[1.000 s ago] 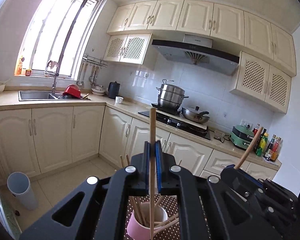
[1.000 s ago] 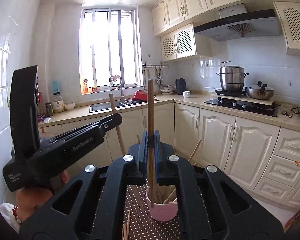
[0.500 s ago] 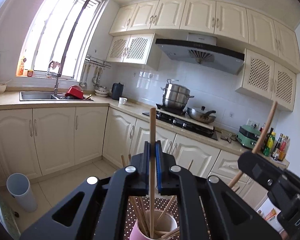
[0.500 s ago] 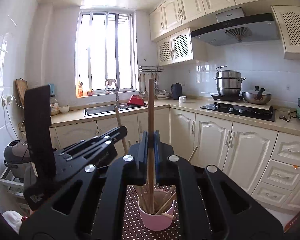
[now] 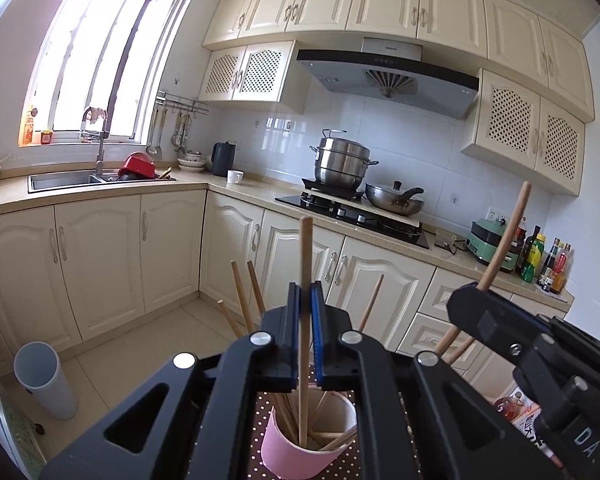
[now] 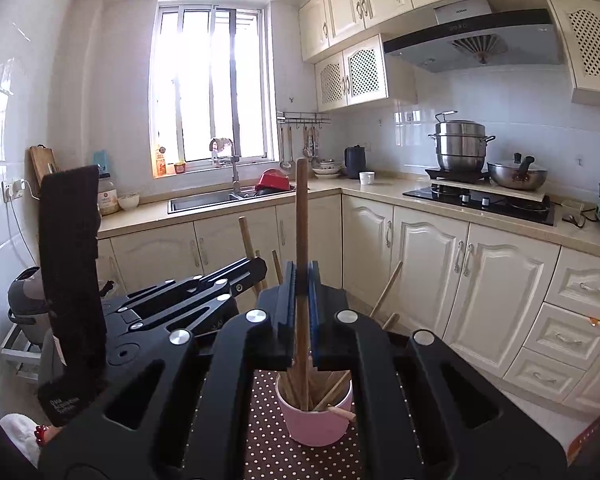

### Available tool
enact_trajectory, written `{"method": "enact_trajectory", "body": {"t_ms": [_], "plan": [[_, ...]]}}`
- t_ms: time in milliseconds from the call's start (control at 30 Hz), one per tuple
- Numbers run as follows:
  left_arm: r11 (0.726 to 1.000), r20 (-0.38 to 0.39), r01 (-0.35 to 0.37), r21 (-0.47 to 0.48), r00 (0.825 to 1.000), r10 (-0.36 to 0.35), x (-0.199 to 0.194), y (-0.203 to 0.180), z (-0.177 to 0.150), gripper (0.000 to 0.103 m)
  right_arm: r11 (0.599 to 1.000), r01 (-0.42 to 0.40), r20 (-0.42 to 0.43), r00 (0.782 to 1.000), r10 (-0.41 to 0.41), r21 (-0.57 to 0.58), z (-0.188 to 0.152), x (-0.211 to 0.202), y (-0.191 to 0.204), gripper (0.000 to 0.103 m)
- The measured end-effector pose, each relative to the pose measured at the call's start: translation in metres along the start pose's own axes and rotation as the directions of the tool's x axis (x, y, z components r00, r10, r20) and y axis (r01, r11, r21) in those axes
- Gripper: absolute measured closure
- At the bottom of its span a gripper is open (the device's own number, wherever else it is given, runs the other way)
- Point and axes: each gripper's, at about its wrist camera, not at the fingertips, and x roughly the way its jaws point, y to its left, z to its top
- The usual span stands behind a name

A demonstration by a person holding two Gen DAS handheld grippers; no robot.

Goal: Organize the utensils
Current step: 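Lower both chopsticks into the pink cup and open both grippers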

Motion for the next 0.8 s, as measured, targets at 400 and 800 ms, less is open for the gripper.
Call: {"method": "enact_trajectory", "body": {"t_ms": [400,800], "plan": [[0.999,-0.040,-0.027,0.022,0.999,0.028,-0.018,0.007,-0.012,0.062,1.000,0.010,-0.046,0.999,-0.010,-0.004,-0.011,0.003,0.005,0.097],[0.995,-0.059,-0.085,0.051,0.994,0.088,-0.042,0.015,-0.019,0.054,0.999,0.031,-0.099,0.995,-0.031,0.004,-0.027,0.011,0.004,0.097]]}}
